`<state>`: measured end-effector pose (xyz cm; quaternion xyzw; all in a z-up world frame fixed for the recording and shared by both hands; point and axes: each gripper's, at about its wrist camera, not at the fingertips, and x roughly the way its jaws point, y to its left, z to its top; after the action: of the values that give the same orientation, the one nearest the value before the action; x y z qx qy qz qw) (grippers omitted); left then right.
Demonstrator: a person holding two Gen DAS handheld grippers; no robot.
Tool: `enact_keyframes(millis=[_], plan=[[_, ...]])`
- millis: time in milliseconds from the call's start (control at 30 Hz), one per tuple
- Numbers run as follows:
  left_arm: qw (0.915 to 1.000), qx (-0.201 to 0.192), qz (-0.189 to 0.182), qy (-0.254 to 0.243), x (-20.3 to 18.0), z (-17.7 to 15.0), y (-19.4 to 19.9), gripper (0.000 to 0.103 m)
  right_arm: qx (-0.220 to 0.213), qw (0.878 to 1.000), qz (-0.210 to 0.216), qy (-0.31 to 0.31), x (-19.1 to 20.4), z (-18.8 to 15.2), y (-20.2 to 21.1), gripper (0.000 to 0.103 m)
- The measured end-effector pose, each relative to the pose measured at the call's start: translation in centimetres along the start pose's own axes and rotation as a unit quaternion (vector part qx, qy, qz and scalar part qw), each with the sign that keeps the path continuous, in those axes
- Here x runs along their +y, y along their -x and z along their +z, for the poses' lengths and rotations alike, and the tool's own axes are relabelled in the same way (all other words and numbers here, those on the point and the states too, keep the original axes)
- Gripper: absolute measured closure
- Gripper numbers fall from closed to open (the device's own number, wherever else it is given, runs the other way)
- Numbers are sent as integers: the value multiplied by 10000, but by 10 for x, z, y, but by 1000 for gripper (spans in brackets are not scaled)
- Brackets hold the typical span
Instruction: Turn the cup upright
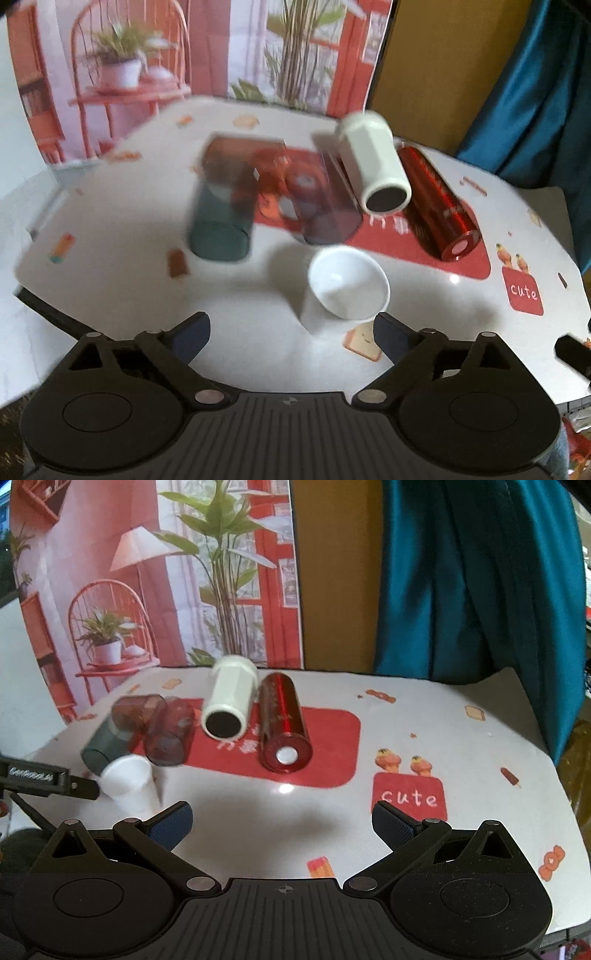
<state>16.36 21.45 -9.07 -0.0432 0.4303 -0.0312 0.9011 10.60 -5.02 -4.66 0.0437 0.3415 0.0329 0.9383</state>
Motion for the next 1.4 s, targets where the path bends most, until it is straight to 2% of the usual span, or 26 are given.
enact_keyframes(millis=[133,200,300,500,567,733,900,1000,1400], plan=[[9990,-390,116,-170,8,4,39,4,-149,9999,-21,37,11,15,21,0],[9986,-496,59,-178,12,3,58,0,-175,9998,-33,2,18,20,31,0],[9976,-621,-24,-305,12,-4,84,0,-141,9999,4,2,32,22,47,0],[9926,-1079,123,-536,11,-31,133,0,-440,9990,69,53,62,10,92,0],[9920,-1121,126,-569,11,-40,144,0,-557,9984,78,75,71,4,107,0],[9870,-1421,343,-665,10,-58,168,0,-981,9944,-125,361,89,-12,138,0],[9853,-1600,318,-516,9,-67,175,0,-1248,9903,-336,513,90,-22,153,0],[9849,-1509,494,-690,2,-71,172,0,-1169,9918,-314,420,84,-22,153,0],[9872,-1352,496,-680,5,-75,168,0,-737,9970,-219,64,72,-28,128,0]])
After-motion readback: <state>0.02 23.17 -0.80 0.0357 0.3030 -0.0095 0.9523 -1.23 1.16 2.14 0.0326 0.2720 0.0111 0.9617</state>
